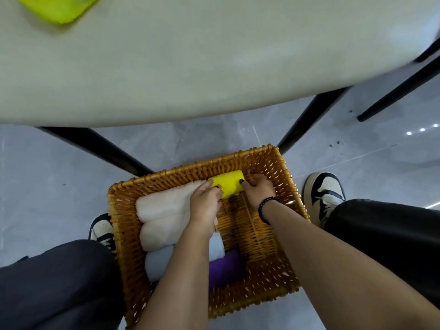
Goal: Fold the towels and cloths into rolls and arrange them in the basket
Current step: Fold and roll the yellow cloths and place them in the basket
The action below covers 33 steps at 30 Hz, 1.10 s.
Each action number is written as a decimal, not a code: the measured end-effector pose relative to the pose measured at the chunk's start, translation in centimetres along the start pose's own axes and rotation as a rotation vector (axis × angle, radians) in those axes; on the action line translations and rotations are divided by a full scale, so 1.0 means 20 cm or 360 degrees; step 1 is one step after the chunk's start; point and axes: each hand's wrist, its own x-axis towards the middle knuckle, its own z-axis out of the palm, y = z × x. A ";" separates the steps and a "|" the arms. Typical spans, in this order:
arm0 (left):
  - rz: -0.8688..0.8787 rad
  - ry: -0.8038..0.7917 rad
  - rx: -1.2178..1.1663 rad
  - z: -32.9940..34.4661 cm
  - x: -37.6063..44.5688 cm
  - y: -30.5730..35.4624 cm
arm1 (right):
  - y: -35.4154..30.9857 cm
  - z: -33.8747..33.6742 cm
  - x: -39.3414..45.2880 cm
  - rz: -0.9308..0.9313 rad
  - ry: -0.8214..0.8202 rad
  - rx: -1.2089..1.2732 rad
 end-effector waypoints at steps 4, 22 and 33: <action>0.0075 -0.0075 0.0028 -0.03 -0.12 0.09 | -0.07 -0.12 -0.11 -0.0107 -0.0013 -0.0087; 0.0941 -0.0228 0.1007 -0.11 -1.04 0.63 | -0.67 -0.82 -1.08 -0.0869 -0.0066 -0.1075; 0.1241 -0.0211 0.1058 -0.30 -1.39 0.91 | -0.87 -0.98 -1.36 -0.0987 0.0000 -0.0945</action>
